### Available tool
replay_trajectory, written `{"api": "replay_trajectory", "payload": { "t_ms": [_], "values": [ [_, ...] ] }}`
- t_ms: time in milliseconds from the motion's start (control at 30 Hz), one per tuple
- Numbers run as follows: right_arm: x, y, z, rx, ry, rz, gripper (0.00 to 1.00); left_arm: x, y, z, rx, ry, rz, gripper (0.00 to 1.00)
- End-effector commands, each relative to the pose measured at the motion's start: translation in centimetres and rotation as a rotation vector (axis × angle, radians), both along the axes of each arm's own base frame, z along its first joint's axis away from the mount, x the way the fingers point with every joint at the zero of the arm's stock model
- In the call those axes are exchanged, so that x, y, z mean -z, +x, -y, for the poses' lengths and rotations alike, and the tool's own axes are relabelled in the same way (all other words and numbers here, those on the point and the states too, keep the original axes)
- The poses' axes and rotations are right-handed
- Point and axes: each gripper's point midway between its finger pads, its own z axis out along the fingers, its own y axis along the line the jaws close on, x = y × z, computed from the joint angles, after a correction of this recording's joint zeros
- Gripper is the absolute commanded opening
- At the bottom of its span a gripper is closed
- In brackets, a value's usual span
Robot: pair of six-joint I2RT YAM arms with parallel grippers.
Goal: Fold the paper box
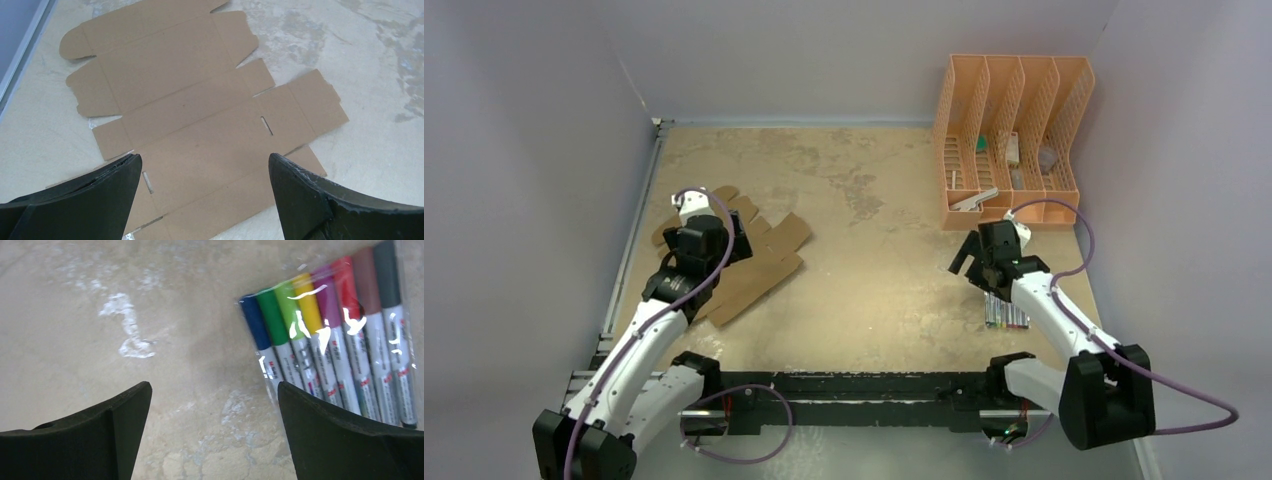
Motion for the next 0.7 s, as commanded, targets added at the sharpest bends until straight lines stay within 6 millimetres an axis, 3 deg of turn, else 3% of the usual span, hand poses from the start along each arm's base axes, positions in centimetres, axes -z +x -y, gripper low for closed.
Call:
{"api": "replay_trajectory", "payload": {
  "t_ms": [0,100,200,367,567,667],
  "values": [
    [-4.9,3.8,-3.3,-0.216,0.093,0.209,0.99,-1.2,1.9,-0.9,-0.143,-0.026,0.043,1.0],
    [-6.8,4.4,-5.8,-0.334,0.178,0.294,0.99,-0.1,3.6,-1.2,-0.193,-0.017,-0.003,1.0],
    [-7.4,4.4,-7.2,-0.413,0.228,0.318,0.99,1.4,5.8,-1.4,-0.202,-0.035,-0.042,1.0],
    [-8.9,4.2,-9.1,-0.523,0.269,0.395,0.99,5.2,8.7,-2.1,-0.202,-0.101,-0.122,1.0],
    [-9.4,4.1,-10.0,-0.599,0.276,0.416,0.99,10.8,9.9,0.0,-0.128,-0.137,-0.309,0.98],
    [-9.8,3.9,-10.9,-0.628,0.303,0.432,0.99,12.4,9.7,1.4,-0.095,-0.196,-0.368,0.96]
  ]
}}
